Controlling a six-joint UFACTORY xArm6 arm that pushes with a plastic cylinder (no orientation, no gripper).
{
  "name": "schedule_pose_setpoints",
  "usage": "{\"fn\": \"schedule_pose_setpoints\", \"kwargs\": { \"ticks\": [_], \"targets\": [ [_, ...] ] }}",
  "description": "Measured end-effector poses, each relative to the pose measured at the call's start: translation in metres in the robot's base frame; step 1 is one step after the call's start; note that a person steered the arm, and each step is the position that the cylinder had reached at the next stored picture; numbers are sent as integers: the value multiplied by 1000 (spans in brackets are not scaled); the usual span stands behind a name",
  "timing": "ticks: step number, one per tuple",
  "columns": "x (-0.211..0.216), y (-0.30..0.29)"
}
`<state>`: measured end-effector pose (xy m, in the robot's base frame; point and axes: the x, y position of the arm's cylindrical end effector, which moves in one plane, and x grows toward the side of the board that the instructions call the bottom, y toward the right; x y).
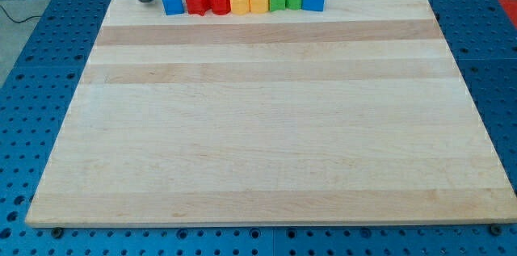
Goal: Separate the red blocks from each other
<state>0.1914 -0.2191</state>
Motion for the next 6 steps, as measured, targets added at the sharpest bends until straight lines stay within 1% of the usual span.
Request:
{"fn": "schedule_pose_setpoints", "kwargs": {
  "ticks": [1, 2, 3, 4, 6],
  "targets": [
    [0, 11],
    [0, 45],
    [28, 67],
    [3, 31],
    [0, 31]
  ]
}}
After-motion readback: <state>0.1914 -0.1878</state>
